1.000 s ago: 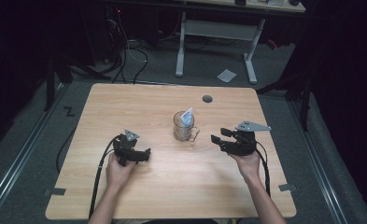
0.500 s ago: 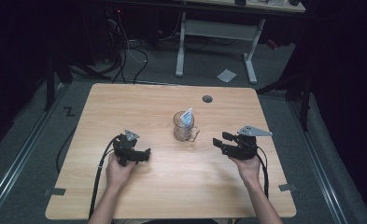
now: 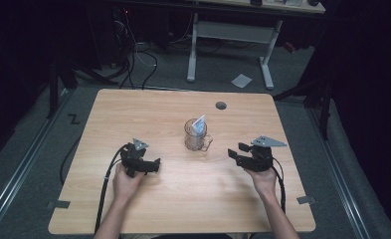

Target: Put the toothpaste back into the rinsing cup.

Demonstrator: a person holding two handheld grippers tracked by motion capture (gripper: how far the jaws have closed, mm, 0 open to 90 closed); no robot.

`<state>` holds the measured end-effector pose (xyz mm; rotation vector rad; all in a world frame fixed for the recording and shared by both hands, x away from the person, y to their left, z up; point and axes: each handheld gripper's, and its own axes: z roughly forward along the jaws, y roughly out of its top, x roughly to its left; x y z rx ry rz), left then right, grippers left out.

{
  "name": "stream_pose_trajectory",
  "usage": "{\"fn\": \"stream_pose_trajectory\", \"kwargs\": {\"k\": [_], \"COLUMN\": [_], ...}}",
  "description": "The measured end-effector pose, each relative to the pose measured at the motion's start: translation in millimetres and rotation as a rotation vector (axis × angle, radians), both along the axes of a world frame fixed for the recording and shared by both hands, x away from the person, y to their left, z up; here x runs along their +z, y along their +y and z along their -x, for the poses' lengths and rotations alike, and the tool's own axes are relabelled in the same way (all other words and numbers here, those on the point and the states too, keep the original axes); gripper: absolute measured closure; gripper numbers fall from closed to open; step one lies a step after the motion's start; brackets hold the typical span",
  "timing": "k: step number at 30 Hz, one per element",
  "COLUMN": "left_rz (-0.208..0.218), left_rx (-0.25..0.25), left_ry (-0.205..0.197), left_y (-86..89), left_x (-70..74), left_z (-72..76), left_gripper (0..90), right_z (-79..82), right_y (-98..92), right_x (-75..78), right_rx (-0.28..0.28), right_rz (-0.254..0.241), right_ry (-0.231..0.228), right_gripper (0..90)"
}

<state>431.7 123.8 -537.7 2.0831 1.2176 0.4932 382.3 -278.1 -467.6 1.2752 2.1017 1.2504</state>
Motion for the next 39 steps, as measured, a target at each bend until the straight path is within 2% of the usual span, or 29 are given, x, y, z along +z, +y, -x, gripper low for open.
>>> {"fn": "stream_pose_trajectory", "kwargs": {"k": [6, 19, 39], "left_rz": [0.000, 0.000, 0.001], "left_rx": [0.000, 0.000, 0.001], "left_ry": [0.000, 0.000, 0.000], "left_y": [0.0, 0.0, -0.1], "left_x": [0.0, 0.0, 0.0], "left_z": [0.0, 0.0, 0.1], "left_gripper": [3.8, 3.8, 4.0], "right_z": [-3.1, -9.2, -17.7], "right_y": [-2.0, -6.0, -8.2], "right_x": [-7.3, -20.7, -39.6], "right_rx": [-0.020, -0.047, -0.093], "right_rz": [0.020, 0.010, 0.019], "right_ry": [0.008, 0.052, 0.083], "right_gripper": [43.6, 43.5, 43.6]}}
